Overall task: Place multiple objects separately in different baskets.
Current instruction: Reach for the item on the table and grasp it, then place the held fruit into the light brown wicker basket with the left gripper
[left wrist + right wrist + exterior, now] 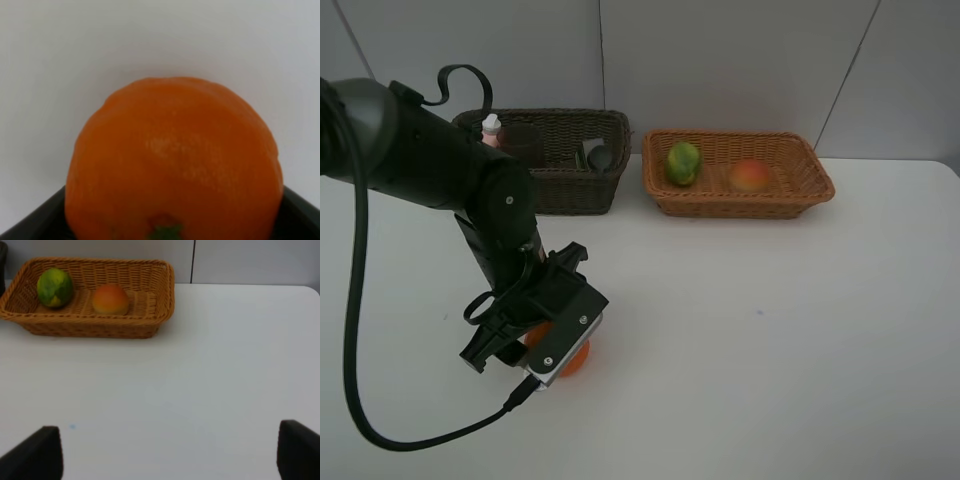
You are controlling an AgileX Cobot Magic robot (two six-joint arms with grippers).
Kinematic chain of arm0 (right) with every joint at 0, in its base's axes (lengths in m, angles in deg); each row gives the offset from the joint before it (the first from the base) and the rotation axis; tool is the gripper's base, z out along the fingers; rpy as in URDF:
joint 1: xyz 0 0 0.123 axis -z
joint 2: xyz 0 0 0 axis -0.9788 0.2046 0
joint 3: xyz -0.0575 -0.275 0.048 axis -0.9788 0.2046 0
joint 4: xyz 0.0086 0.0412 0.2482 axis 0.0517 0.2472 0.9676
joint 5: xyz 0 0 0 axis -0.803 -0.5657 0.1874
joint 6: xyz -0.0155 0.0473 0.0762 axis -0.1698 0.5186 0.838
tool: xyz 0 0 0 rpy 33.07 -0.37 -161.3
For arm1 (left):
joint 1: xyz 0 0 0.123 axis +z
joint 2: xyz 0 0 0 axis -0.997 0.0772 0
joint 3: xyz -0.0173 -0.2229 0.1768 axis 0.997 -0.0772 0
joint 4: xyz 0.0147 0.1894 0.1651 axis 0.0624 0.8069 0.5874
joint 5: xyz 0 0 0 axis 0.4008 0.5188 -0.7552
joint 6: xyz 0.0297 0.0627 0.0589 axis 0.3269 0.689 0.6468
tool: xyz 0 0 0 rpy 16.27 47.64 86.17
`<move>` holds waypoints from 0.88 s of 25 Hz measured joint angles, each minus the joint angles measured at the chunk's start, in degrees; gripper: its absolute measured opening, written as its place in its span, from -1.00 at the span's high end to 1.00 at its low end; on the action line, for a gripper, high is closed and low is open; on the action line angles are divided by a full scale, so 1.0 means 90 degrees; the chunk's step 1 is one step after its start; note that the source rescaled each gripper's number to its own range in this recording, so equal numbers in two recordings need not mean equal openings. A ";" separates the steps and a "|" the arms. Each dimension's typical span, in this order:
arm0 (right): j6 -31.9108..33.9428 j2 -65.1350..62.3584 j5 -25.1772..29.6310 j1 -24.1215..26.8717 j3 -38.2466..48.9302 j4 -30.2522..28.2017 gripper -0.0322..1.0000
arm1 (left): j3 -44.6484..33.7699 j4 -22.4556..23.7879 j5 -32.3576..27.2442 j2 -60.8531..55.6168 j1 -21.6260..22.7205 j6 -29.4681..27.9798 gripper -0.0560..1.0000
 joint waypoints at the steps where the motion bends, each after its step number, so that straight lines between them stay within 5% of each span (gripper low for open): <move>1: 0.0000 0.0000 0.0000 0.0000 0.0000 0.0000 -0.75 | 0.0000 0.0000 0.0000 0.0000 0.0000 0.0000 -0.80; 13: 0.0000 0.0000 0.0000 0.0000 0.0000 0.0006 -0.75 | -0.0005 -0.0054 0.0153 -0.0069 0.0000 -0.0204 -0.80; 22: 0.0000 0.0000 0.0000 0.0000 0.0000 0.0006 -0.75 | 0.1199 -0.0242 -0.0419 -0.0347 0.0000 -0.3427 -0.80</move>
